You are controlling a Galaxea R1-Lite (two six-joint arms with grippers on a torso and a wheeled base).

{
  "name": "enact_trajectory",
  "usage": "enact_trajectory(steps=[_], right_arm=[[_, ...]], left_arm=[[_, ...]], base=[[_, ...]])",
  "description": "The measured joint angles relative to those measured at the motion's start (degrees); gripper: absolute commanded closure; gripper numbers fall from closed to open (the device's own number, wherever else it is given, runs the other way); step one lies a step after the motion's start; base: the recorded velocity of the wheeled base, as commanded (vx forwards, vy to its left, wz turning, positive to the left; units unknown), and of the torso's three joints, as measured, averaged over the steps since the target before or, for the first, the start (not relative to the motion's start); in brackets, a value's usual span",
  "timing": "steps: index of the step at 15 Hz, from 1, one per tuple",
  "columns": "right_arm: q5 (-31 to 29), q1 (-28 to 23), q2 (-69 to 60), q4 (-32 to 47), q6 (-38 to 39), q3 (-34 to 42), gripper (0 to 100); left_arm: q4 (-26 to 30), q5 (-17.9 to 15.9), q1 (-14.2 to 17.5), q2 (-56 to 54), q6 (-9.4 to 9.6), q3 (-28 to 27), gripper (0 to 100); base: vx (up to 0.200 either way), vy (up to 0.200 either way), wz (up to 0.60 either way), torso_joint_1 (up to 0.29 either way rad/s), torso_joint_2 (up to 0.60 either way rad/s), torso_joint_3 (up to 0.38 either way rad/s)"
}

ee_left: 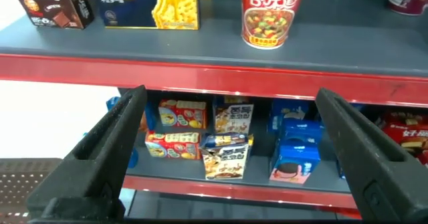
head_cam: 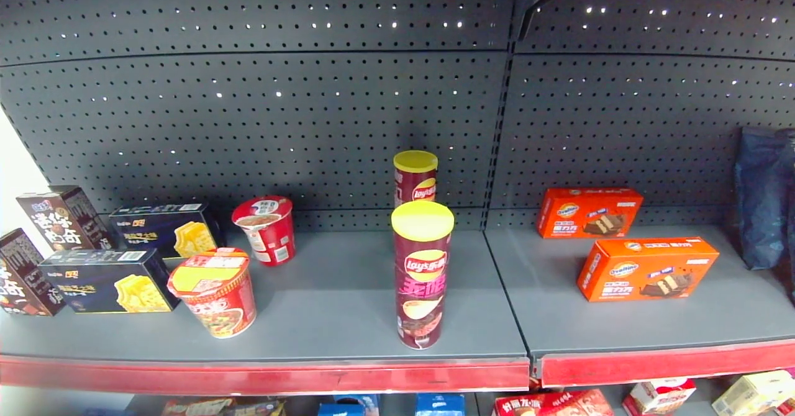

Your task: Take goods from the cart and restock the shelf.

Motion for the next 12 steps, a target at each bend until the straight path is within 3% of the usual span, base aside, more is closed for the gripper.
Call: enact_trajectory(steps=[8, 10, 11, 12], right_arm=[[0.09, 0.0, 0.0, 0.09, -0.05, -0.09, 0], [0.07, 0.0, 0.0, 0.11, -0.07, -0.09, 0], [0.09, 0.0, 0.0, 0.0, -0.13, -0.11, 0], [0.09, 0.0, 0.0, 0.0, -0.16, -0.09, 0]], left_arm=[[-0.02, 0.16, -0.06, 0.0, 0.04, -0.02, 0], [-0.02, 0.21, 0.05, 0.0, 0.15, -0.02, 0], [0.02, 0.22, -0.02, 0.0, -0.18, 0.0, 0], [0.0, 0.22, -0.02, 0.0, -2.16, 0.0, 0]], base=[[0.0, 0.0, 0.0, 0.0, 0.0, 0.0], [0.0, -0.2, 0.0, 0.0, 0.0, 0.002], [0.0, 0.0, 0.0, 0.0, 0.0, 0.0], [0.0, 0.0, 0.0, 0.0, 0.0, 0.0]])
